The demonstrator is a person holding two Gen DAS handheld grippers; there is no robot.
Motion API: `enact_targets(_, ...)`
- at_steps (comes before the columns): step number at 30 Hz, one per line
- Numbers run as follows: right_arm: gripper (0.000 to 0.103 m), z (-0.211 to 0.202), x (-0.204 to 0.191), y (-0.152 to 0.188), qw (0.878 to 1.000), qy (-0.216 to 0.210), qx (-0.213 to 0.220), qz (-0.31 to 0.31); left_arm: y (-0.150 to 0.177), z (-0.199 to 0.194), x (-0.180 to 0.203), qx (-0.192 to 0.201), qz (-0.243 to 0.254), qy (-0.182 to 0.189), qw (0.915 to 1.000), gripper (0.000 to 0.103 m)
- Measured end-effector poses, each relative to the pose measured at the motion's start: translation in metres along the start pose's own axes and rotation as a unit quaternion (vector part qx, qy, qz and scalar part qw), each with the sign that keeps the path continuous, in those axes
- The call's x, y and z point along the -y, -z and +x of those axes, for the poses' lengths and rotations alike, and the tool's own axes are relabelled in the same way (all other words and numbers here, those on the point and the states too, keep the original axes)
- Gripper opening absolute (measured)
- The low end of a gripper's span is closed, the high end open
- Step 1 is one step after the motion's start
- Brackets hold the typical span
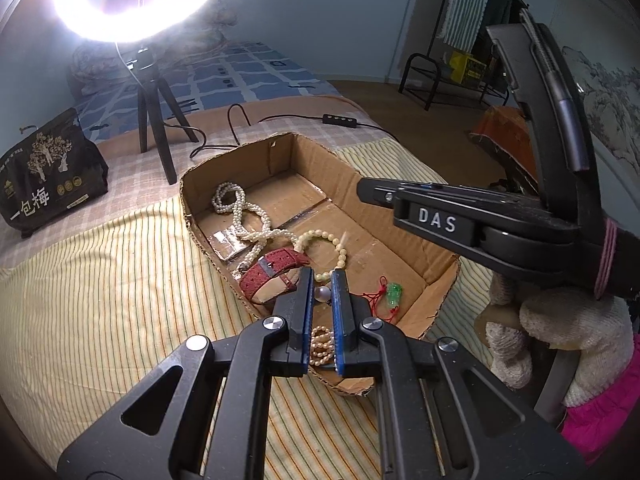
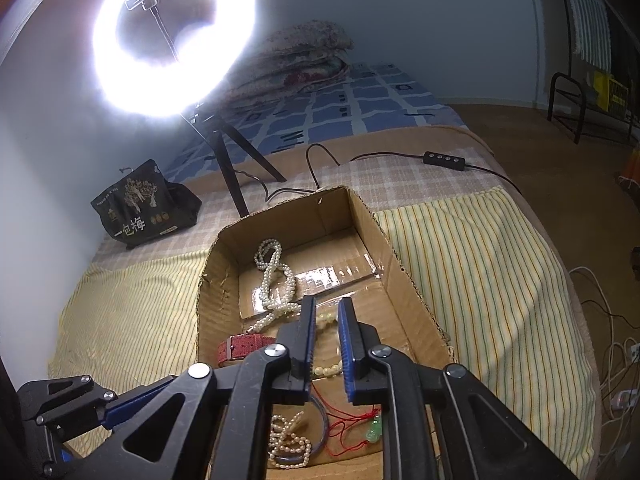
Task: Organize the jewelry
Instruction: 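Carry the earring with the left tool into the box while the right tool carries the other earring, then open both tools to drop the pearl earrings into the box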
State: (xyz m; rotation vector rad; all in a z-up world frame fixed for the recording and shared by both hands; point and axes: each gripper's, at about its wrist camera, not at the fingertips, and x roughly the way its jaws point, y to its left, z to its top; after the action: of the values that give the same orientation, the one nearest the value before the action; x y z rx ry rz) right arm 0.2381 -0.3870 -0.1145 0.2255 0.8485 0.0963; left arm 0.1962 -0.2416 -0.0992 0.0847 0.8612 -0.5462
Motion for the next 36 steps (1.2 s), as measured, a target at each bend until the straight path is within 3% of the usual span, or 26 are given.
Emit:
enact_targets(6, 0.032, -0.001, 0.000, 0.000, 1.000, 0.007, 0.003, 0.005, 0.000, 0.001, 0.003, -0.001, 0.009, 0.002, 1.0000, 0.006)
enact_targets(7, 0.040, -0.001, 0.001, 0.000, 1.000, 0.010, 0.004, 0.006, 0.000, 0.001, 0.003, -0.003, 0.010, 0.002, 0.9999, 0.007)
enact_targets(9, 0.055, -0.002, 0.001, 0.000, 1.000, 0.015, 0.006, 0.008, 0.001, 0.001, 0.003, -0.003, 0.011, 0.003, 0.9999, 0.019)
enact_targets(10, 0.060, -0.003, 0.001, 0.000, 1.000, 0.020, 0.009, 0.008, 0.001, 0.001, 0.003, 0.000, 0.012, 0.003, 0.9999, 0.032)
enact_targets(11, 0.062, -0.004, 0.000, 0.000, 1.000, 0.024, 0.012, 0.008, 0.001, -0.001, 0.004, 0.003, 0.013, 0.002, 0.9999, 0.035)
enact_targets(15, 0.077, -0.005, 0.000, -0.001, 0.999, 0.033, 0.017, 0.010, 0.001, -0.002, 0.004, 0.006, 0.017, -0.003, 0.9998, 0.038)
enact_targets(17, 0.078, -0.007, 0.000, -0.002, 0.999, 0.036, 0.019, 0.012, 0.001, -0.003, 0.003, 0.008, 0.015, -0.004, 0.9998, 0.047)
enact_targets(21, 0.085, -0.008, 0.000, -0.003, 0.999, 0.043, 0.022, 0.016, 0.001, -0.005, 0.001, 0.011, 0.015, -0.007, 0.9998, 0.047)
enact_targets(36, 0.086, -0.022, -0.008, -0.004, 0.998, 0.051, 0.032, 0.005, 0.002, -0.020, -0.002, 0.023, 0.016, -0.014, 0.9995, 0.047)
